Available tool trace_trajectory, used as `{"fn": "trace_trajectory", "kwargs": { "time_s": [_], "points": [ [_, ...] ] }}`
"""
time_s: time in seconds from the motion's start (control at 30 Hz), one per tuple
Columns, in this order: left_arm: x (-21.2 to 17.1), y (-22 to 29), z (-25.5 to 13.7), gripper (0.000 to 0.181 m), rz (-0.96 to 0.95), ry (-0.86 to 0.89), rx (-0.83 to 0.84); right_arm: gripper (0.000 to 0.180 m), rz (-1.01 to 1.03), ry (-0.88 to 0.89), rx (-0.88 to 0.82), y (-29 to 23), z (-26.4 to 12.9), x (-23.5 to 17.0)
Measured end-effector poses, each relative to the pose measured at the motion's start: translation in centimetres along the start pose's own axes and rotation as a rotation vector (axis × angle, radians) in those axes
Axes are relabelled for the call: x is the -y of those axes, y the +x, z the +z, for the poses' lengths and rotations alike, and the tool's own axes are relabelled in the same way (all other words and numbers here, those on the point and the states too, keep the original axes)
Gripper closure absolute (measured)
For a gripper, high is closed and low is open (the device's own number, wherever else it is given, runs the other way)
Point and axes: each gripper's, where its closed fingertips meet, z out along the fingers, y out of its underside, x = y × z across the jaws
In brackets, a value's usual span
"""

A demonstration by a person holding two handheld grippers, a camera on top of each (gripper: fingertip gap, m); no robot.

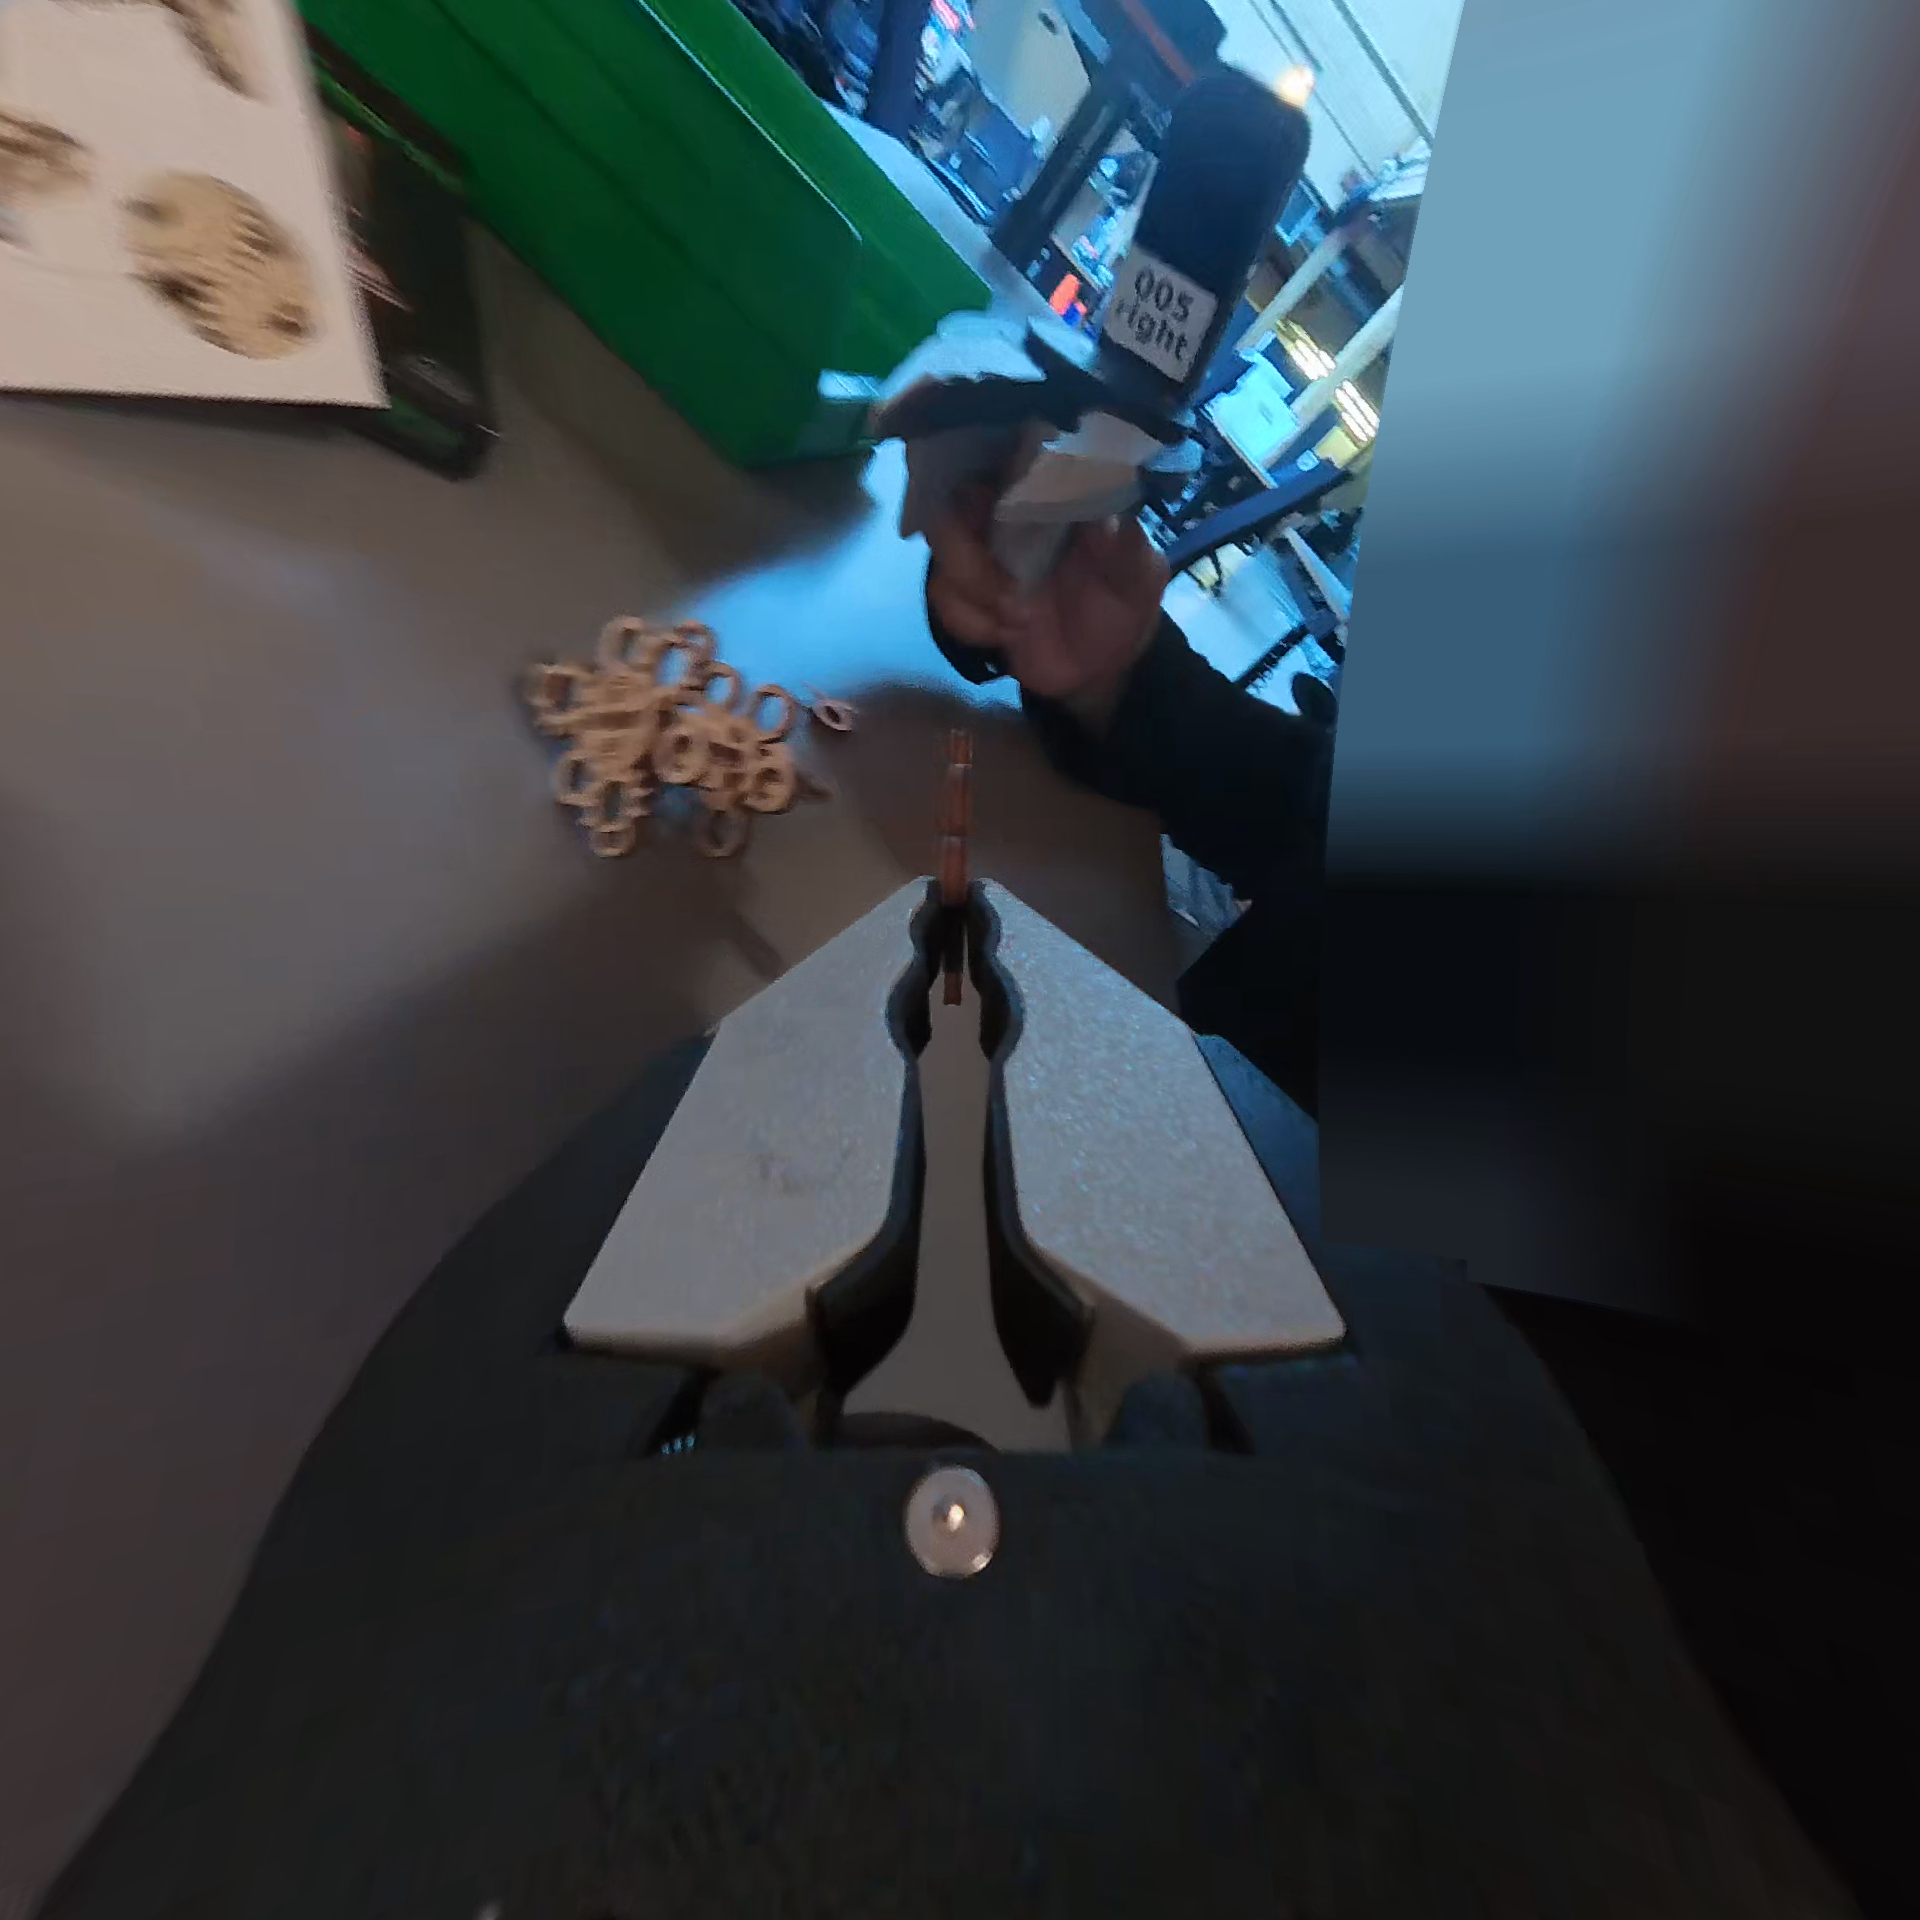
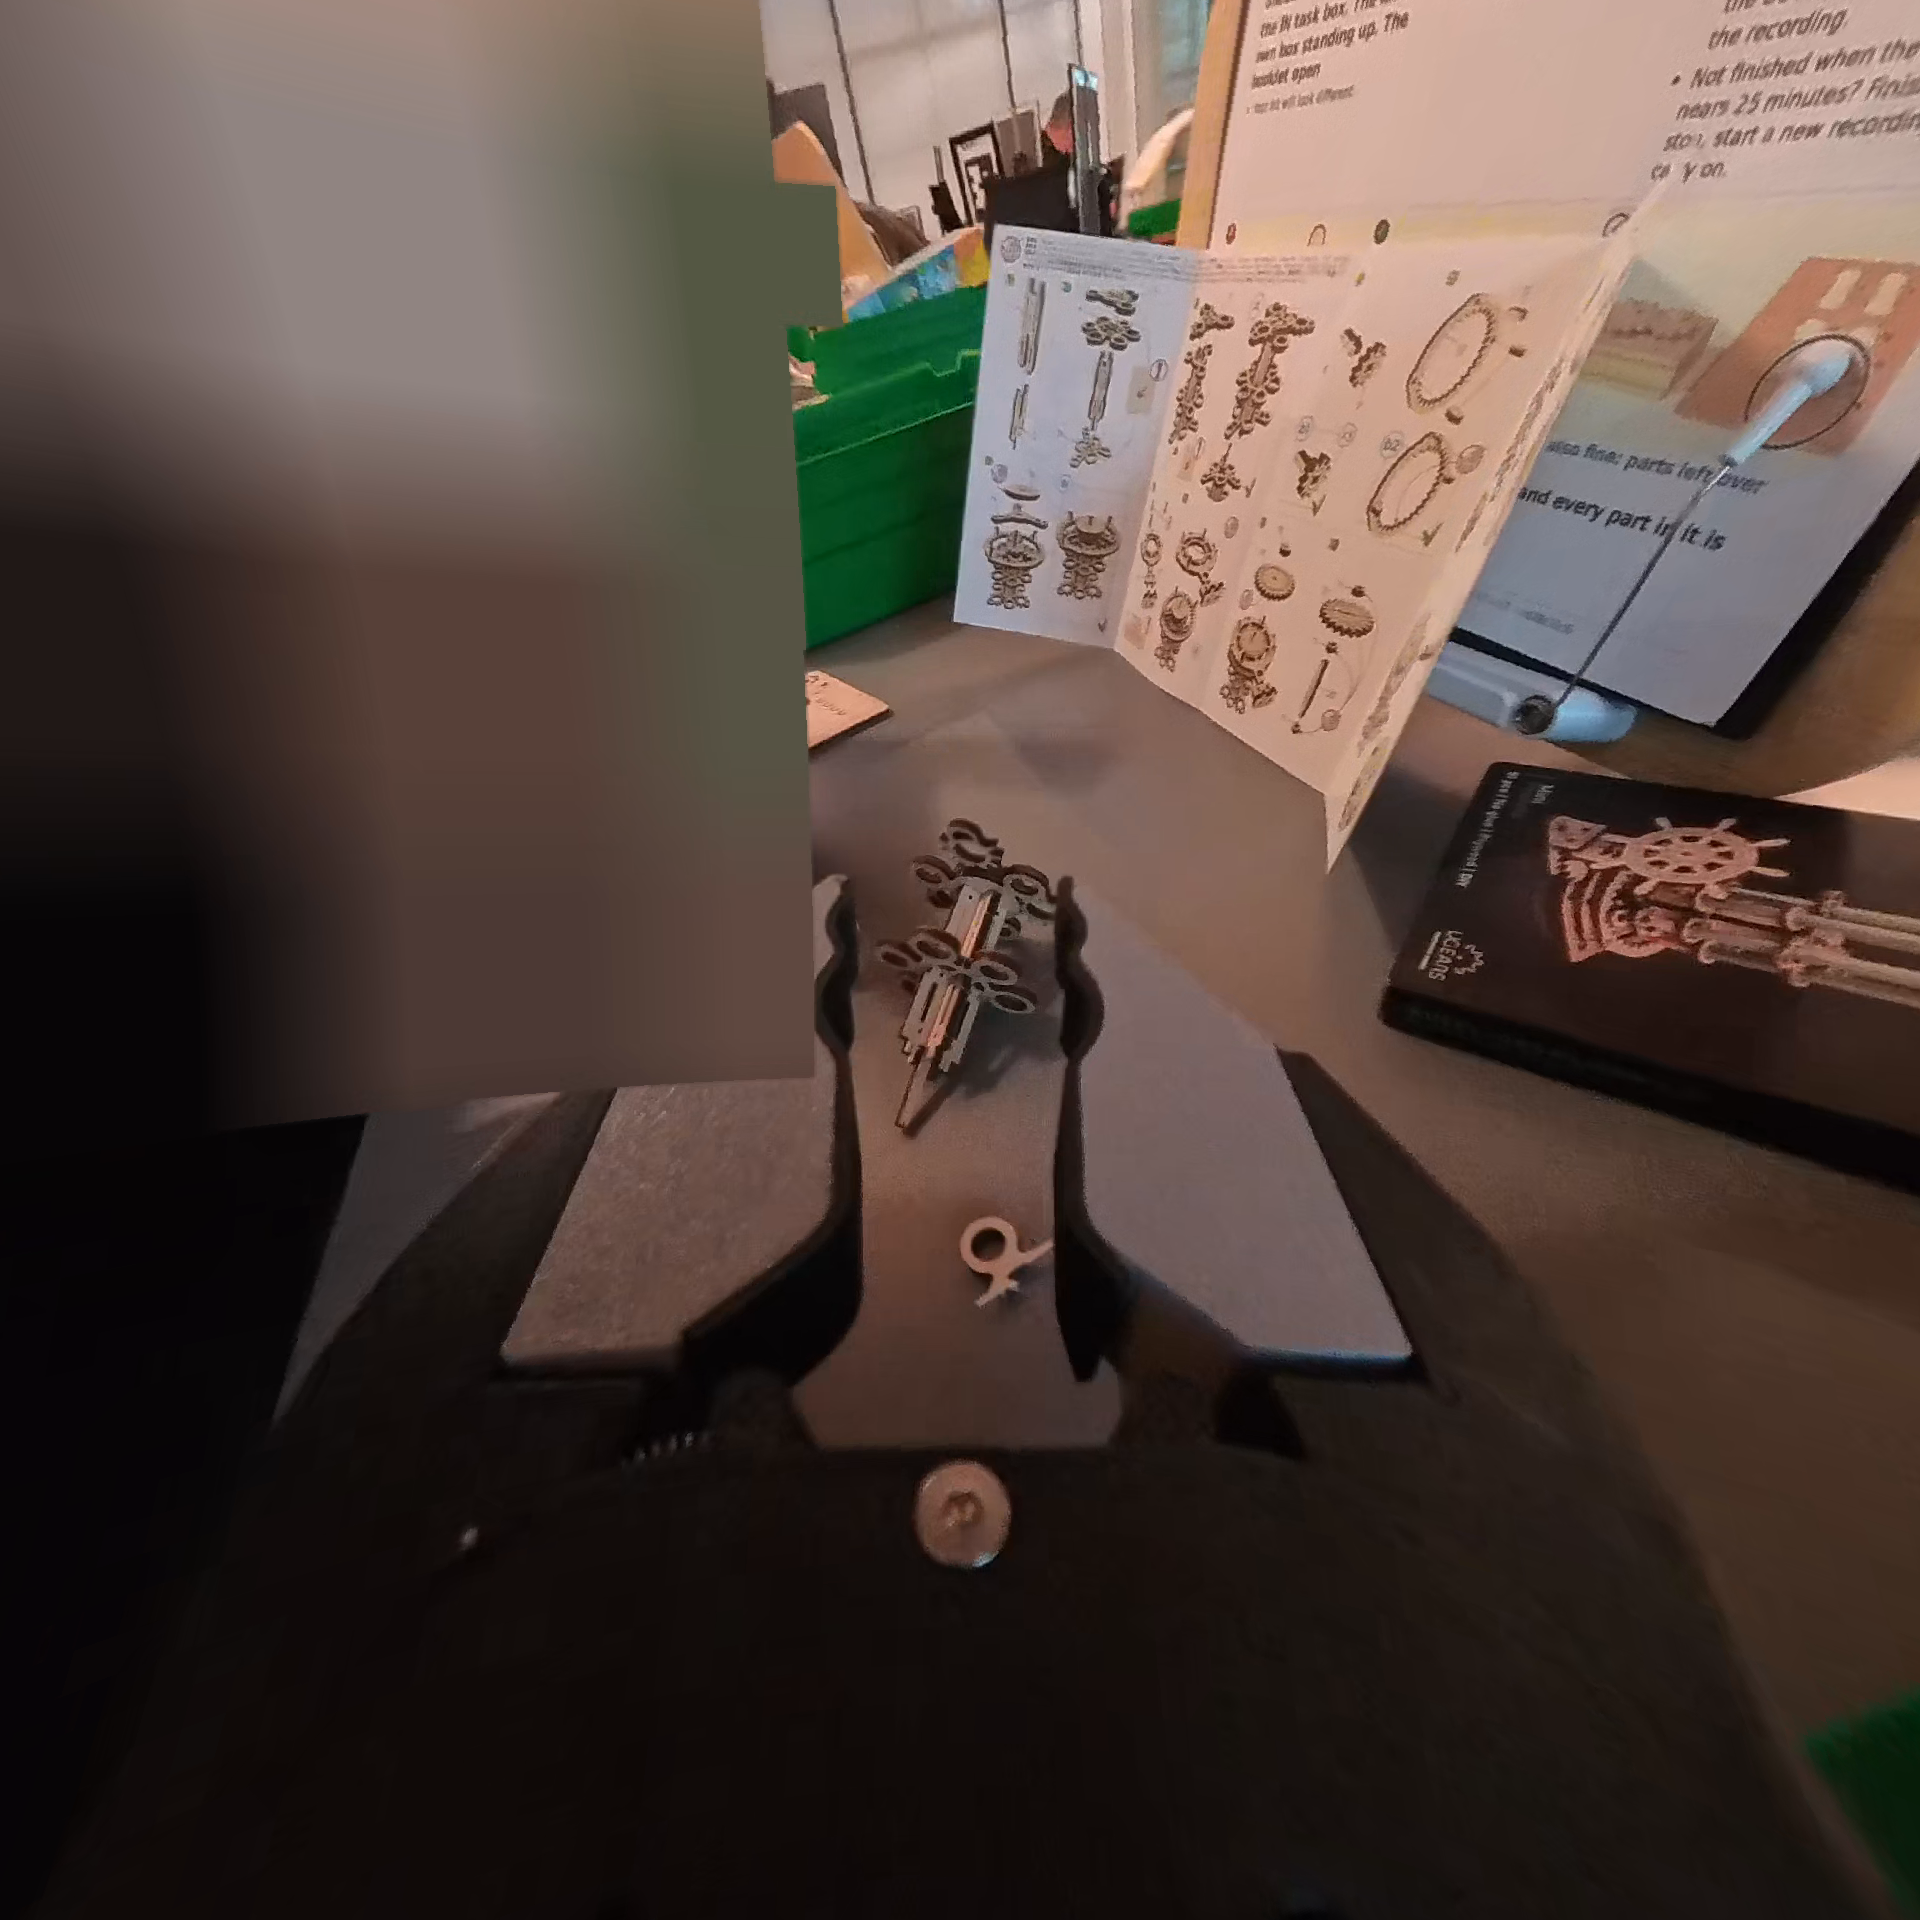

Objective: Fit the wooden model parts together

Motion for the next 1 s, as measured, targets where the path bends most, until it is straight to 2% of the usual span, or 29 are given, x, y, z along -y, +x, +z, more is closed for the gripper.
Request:
{"fn": "trace_trajectory", "kwargs": {
  "time_s": [0.1,0.27,0.4,0.53,0.57,0.77,0.9,1.0],
  "points": [
    [-1.0,0.4,1.9,0.180,-0.046,-0.030,0.002,0.146,-0.011,-0.029,-0.035,0.3,0.5,-0.1],
    [-1.6,-0.8,3.2,0.180,-0.272,0.003,0.044,0.142,0.082,-0.134,0.014,-0.1,2.4,-1.1],
    [-3.1,-1.1,4.3,0.178,-0.337,-0.075,0.085,0.140,0.057,-0.246,0.006,0.0,4.1,-2.2],
    [-4.1,-1.6,4.9,0.134,-0.268,-0.161,0.214,0.135,0.052,-0.334,0.059,-0.7,5.4,-3.1],
    [-4.2,-1.5,4.9,0.131,-0.237,-0.175,0.232,0.135,0.043,-0.351,0.057,-0.6,5.6,-3.4],
    [-3.2,-3.0,2.4,0.129,-0.003,-0.218,0.426,0.134,0.006,-0.453,0.051,0.1,5.6,-5.0],
    [-0.4,-5.9,0.8,0.131,0.220,-0.233,0.624,0.138,0.099,-0.455,0.073,0.5,4.9,-5.2],
    [1.0,-7.9,1.4,0.130,0.372,-0.283,0.702,0.143,0.170,-0.436,0.103,0.4,4.5,-5.1]
  ]
}}
